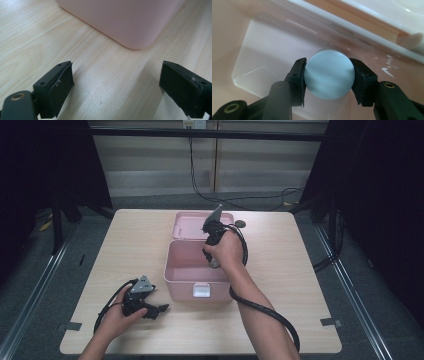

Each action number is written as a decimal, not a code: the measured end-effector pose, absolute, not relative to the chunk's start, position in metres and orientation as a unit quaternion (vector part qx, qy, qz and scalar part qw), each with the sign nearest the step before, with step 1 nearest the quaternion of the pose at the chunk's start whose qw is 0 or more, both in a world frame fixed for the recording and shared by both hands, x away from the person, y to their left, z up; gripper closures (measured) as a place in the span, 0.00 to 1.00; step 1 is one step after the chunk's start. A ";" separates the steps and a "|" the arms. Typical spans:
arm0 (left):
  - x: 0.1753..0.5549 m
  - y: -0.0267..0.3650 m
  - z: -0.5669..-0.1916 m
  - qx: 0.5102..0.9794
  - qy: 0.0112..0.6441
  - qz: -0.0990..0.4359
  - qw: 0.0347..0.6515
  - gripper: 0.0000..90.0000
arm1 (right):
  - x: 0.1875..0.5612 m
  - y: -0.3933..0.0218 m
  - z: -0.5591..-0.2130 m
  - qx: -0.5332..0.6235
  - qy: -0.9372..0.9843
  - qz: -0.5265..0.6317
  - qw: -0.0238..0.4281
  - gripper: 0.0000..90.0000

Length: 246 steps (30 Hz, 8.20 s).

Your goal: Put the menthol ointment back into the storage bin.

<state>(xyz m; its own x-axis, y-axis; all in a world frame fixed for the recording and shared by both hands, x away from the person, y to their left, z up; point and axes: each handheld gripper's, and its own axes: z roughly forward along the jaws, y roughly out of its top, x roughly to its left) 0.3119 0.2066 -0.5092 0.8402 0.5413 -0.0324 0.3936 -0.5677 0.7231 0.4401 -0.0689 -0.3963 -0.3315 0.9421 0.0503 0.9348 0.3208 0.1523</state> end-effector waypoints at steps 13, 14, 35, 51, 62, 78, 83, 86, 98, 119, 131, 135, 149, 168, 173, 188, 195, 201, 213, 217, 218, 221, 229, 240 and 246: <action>0.312 0.207 -0.509 0.879 0.266 0.097 0.382 0.13 | 0.440 -0.071 -0.405 0.577 0.813 0.076 0.032 0.57; 0.312 0.206 -0.509 0.879 0.267 0.098 0.382 0.13 | 0.440 -0.071 -0.407 0.576 0.813 0.076 0.030 0.57; 0.312 0.206 -0.509 0.878 0.268 0.099 0.383 0.13 | 0.439 -0.067 -0.424 0.565 0.821 0.071 0.033 0.56; 0.312 0.206 -0.509 0.878 0.268 0.099 0.383 0.13 | 0.439 -0.069 -0.436 0.567 0.821 0.066 0.030 0.56; 0.312 0.206 -0.509 0.879 0.268 0.099 0.383 0.13 | 0.439 -0.072 -0.429 0.569 0.819 0.070 0.028 0.52; 0.312 0.206 -0.509 0.879 0.267 0.099 0.383 0.13 | 0.435 -0.077 -0.413 0.570 0.818 0.074 0.014 0.45; 0.312 0.207 -0.509 0.880 0.267 0.098 0.382 0.13 | 0.433 -0.077 -0.408 0.567 0.820 0.076 0.010 0.43; 0.312 0.207 -0.509 0.880 0.266 0.097 0.382 0.13 | 0.433 -0.078 -0.404 0.565 0.822 0.076 0.004 0.41; 0.312 0.207 -0.509 0.880 0.266 0.097 0.382 0.13 | 0.428 -0.084 -0.385 0.559 0.825 0.083 0.011 0.37; 0.312 0.207 -0.509 0.880 0.266 0.097 0.382 0.13 | 0.416 -0.085 -0.346 0.515 0.852 0.094 0.023 0.25; 0.312 0.206 -0.509 0.880 0.267 0.098 0.382 0.13 | 0.406 -0.092 -0.332 0.490 0.865 0.101 0.023 0.25; 0.312 0.207 -0.509 0.880 0.266 0.098 0.381 0.13 | 0.402 -0.099 -0.324 0.484 0.869 0.102 0.028 0.25; 0.312 0.207 -0.509 0.880 0.266 0.099 0.381 0.13 | 0.390 -0.132 -0.306 0.483 0.867 0.116 0.034 0.26; 0.312 0.206 -0.509 0.879 0.267 0.099 0.382 0.13 | 0.372 -0.178 -0.303 0.490 0.862 0.127 0.032 0.25; 0.312 0.206 -0.509 0.879 0.267 0.099 0.382 0.13 | 0.368 -0.193 -0.302 0.497 0.857 0.133 0.029 0.25; 0.312 0.206 -0.509 0.879 0.267 0.100 0.382 0.13 | 0.356 -0.224 -0.323 0.502 0.853 0.137 0.024 0.26; 0.312 0.207 -0.509 0.880 0.266 0.098 0.380 0.13 | 0.350 -0.228 -0.334 0.494 0.858 0.140 0.020 0.26; 0.312 0.207 -0.509 0.881 0.266 0.099 0.380 0.13 | 0.344 -0.230 -0.346 0.488 0.861 0.141 0.019 0.26; 0.312 0.207 -0.509 0.880 0.266 0.099 0.380 0.13 | 0.336 -0.231 -0.375 0.476 0.867 0.147 0.011 0.25; 0.312 0.207 -0.509 0.880 0.266 0.099 0.380 0.13 | 0.332 -0.228 -0.383 0.470 0.871 0.140 0.015 0.25; 0.312 0.207 -0.509 0.880 0.266 0.099 0.380 0.13 | 0.331 -0.227 -0.385 0.468 0.872 0.142 0.015 0.25; 0.312 0.207 -0.509 0.880 0.266 0.099 0.380 0.13 | 0.329 -0.226 -0.390 0.466 0.873 0.145 0.007 0.25; 0.311 0.207 -0.509 0.880 0.267 0.100 0.380 0.13 | 0.321 -0.222 -0.406 0.459 0.876 0.150 0.009 0.25; 0.311 0.207 -0.509 0.880 0.267 0.100 0.380 0.13 | 0.311 -0.232 -0.421 0.457 0.871 0.180 0.010 0.25; 0.311 0.207 -0.509 0.880 0.267 0.100 0.380 0.13 | 0.304 -0.240 -0.431 0.455 0.870 0.193 0.006 0.24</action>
<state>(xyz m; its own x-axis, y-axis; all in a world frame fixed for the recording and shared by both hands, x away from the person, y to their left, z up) 0.3113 0.2066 -0.5092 0.8375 0.5457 -0.0273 0.3944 -0.5691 0.7215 0.3043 -0.2400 -0.4308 -0.5867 0.7927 0.1657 0.7884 0.5123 0.3406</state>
